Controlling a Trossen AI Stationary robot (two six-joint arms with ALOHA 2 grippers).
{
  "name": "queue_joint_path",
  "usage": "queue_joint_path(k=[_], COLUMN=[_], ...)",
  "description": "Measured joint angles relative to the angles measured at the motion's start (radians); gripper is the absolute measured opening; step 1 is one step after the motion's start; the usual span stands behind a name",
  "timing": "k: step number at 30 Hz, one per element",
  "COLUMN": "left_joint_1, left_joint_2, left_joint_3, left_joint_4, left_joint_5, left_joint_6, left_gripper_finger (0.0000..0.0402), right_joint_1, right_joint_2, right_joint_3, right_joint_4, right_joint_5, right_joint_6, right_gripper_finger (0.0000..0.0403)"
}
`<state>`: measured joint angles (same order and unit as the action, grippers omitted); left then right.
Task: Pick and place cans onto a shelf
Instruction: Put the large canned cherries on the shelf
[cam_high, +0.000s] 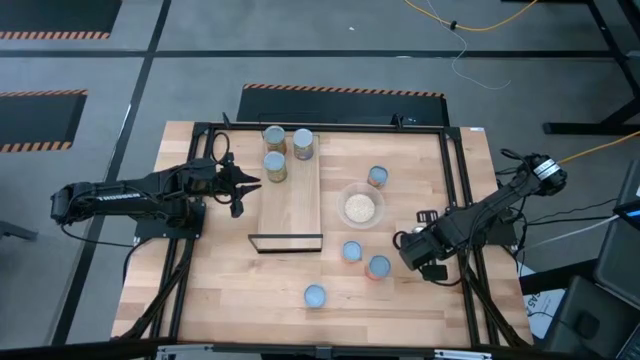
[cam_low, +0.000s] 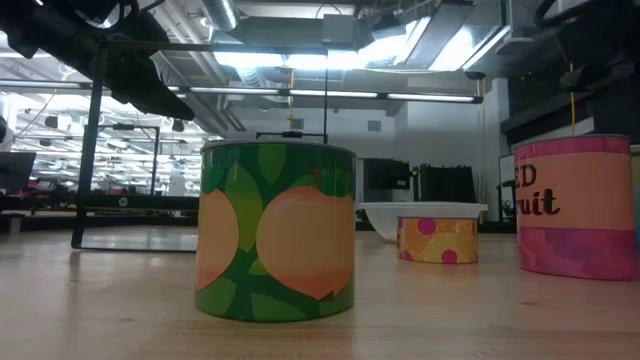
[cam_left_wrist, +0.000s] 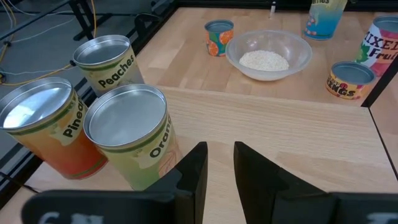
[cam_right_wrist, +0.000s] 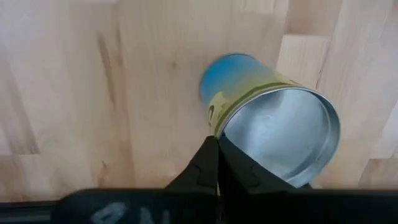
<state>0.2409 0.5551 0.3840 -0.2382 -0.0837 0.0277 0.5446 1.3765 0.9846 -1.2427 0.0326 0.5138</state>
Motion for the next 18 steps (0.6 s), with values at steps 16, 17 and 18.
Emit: queue_joint_path(k=[16,17,18], left_joint_1=[0.000,0.000,0.000], left_joint_2=[0.000,0.000,0.000], left_joint_3=[0.000,0.000,0.000], left_joint_4=[0.000,0.000,0.000], left_joint_5=[0.000,0.000,0.000], left_joint_6=[0.000,0.000,0.000], left_gripper_finger=[0.0071,0.0071,0.0071], right_joint_1=[-0.103,-0.117,-0.130], right_joint_2=[-0.002,-0.002,-0.002], right_joint_3=[0.197,0.213,0.228], right_joint_4=[-0.091,-0.092,-0.091], right_joint_5=[0.002,0.004,0.008], right_joint_6=[-0.052,-0.073,-0.093], right_gripper_finger=[0.0001,0.0001,0.0001])
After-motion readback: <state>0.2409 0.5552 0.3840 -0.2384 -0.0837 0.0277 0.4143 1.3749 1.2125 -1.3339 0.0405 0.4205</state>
